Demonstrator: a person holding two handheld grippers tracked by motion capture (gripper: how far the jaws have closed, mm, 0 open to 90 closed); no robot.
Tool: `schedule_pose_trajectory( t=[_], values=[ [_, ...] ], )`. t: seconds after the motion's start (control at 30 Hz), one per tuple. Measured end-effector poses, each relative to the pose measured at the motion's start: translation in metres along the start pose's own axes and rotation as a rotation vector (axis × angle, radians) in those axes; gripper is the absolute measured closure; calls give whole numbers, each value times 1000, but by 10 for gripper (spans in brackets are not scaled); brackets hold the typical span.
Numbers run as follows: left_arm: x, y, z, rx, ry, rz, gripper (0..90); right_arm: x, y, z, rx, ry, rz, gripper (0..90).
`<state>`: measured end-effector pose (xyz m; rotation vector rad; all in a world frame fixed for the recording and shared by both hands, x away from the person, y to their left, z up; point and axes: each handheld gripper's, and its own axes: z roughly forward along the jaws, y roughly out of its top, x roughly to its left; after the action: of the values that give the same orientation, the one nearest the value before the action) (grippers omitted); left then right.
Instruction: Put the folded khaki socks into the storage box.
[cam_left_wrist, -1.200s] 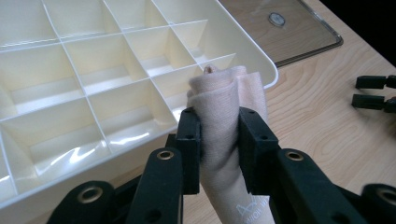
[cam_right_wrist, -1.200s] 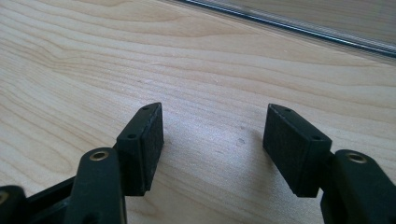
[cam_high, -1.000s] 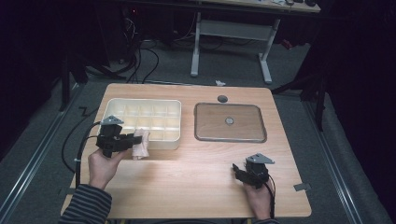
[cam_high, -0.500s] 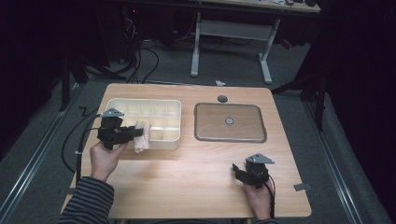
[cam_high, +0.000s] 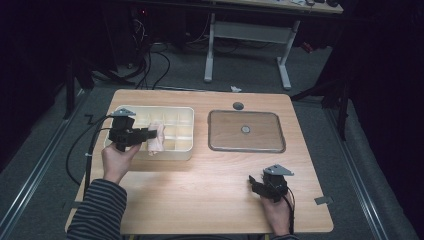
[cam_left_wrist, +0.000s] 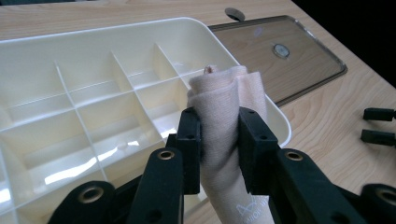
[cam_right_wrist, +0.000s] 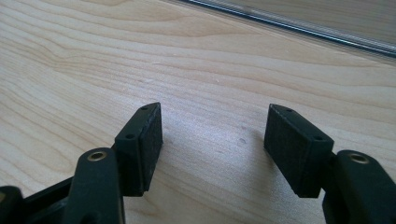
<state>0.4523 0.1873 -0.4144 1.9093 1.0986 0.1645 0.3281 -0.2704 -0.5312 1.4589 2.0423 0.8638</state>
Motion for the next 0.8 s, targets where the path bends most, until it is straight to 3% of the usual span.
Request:
schedule_pose_trajectory(
  t=[0.6, 0.8],
  values=[
    [27, -2, 27, -9, -15, -58, 727, 1, 0, 0, 1, -4, 6, 370],
    [34, -5, 32, 18, 10, -52, 727, 1, 0, -1, 1, -7, 7, 370]
  ],
)
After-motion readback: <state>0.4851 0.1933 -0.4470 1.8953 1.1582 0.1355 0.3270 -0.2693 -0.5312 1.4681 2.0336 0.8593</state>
